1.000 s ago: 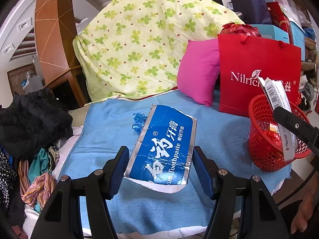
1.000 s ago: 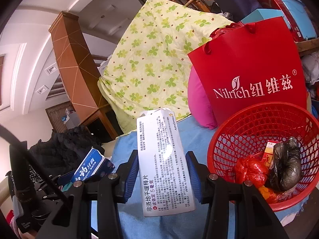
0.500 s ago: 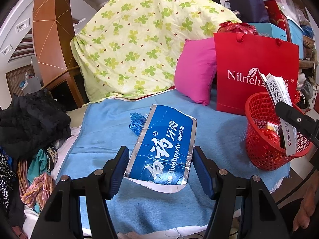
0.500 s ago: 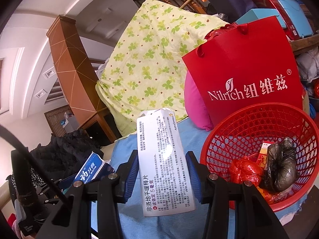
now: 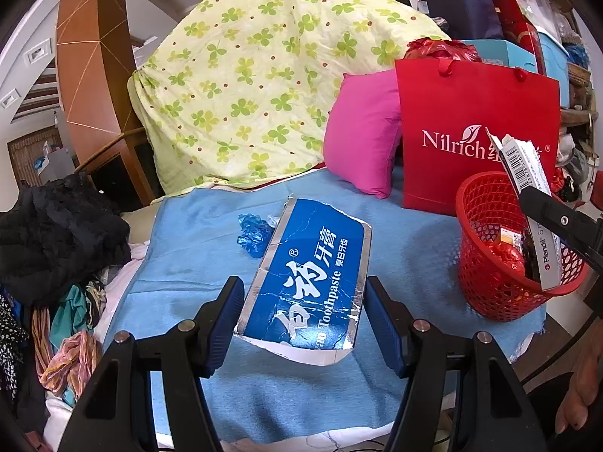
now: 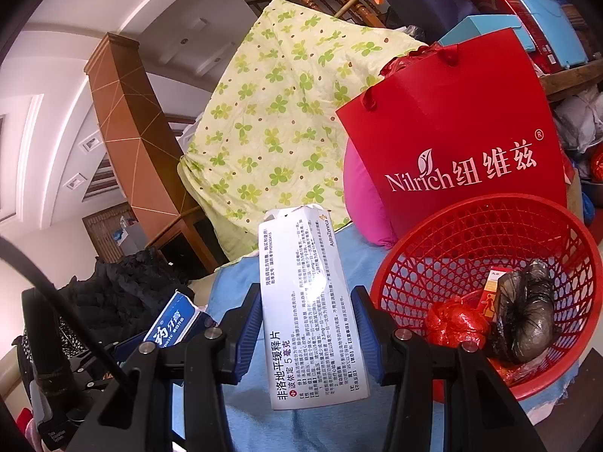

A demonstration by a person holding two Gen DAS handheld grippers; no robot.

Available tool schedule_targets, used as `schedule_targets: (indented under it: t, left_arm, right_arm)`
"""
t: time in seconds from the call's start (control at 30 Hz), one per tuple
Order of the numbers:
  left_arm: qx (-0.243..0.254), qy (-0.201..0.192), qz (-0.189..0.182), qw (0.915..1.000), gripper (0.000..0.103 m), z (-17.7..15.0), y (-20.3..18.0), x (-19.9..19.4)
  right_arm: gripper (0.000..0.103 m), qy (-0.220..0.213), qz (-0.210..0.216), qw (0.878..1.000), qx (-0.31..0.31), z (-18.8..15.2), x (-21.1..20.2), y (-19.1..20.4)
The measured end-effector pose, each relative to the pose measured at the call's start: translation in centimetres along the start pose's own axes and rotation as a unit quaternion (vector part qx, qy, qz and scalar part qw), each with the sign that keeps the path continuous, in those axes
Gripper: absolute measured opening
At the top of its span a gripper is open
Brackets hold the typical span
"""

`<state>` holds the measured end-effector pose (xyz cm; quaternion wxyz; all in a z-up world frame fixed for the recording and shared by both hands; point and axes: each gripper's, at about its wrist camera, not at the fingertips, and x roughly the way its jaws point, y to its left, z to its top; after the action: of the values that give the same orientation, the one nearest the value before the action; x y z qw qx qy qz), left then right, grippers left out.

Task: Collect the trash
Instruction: 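Lift both held boxes and carry them toward the red mesh basket, then lower both boxes into the red basket and open both tools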

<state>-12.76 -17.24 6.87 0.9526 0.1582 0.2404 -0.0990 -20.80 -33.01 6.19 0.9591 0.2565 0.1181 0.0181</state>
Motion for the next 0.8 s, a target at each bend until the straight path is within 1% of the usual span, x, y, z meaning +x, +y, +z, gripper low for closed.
schedule_targets:
  t: [0.5,0.8]
  left_arm:
    - [0.015,-0.002,-0.012,0.9998,0.067,-0.1,-0.7,0.0]
    - [0.027,-0.002,-0.02,0.9994,0.067,0.1,-2.0,0.1]
  right_arm:
    - [0.05,-0.008,-0.009,1.0,0.017,0.5,-1.1,-1.7]
    - [0.05,-0.014,-0.021,0.999,0.031,1.0,-1.6,-3.1]
